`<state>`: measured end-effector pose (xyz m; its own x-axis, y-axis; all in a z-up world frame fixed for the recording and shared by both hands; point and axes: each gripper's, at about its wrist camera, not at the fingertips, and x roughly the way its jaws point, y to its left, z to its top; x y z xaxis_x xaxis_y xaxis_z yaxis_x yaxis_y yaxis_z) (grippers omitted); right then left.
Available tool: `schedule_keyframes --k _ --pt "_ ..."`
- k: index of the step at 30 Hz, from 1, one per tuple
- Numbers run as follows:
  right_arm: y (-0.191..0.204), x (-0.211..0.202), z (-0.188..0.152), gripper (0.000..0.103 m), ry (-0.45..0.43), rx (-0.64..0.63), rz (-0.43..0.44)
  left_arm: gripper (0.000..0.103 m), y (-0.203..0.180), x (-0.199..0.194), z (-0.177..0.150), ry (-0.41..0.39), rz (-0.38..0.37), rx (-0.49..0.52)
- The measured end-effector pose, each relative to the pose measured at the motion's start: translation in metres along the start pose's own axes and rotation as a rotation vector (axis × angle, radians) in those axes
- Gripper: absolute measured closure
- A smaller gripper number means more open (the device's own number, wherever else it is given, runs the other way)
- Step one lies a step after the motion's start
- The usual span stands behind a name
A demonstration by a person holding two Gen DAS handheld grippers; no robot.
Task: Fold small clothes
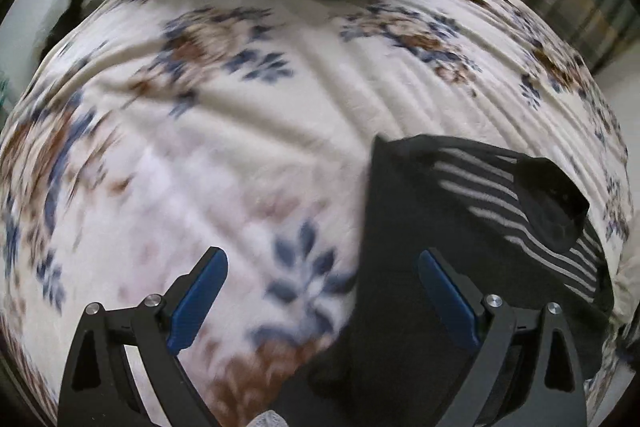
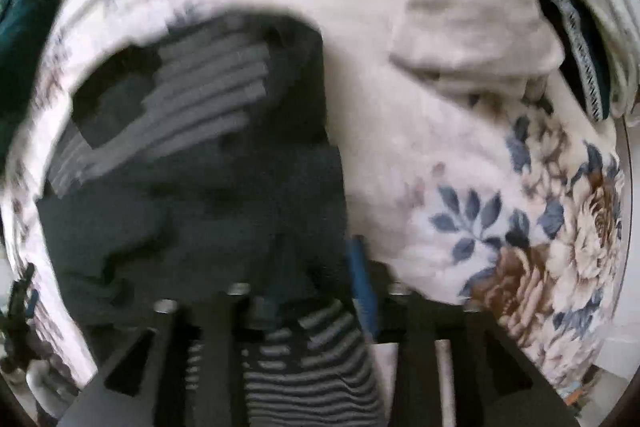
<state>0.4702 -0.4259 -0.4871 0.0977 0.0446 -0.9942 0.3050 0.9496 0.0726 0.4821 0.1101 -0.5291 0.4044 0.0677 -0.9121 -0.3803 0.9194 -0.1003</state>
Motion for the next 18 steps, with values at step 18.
schedule_keyframes --k 18 --pt "0.043 0.061 0.029 0.037 0.079 -0.004 0.081 0.003 -0.014 0.045 0.033 0.080 0.016 0.209"
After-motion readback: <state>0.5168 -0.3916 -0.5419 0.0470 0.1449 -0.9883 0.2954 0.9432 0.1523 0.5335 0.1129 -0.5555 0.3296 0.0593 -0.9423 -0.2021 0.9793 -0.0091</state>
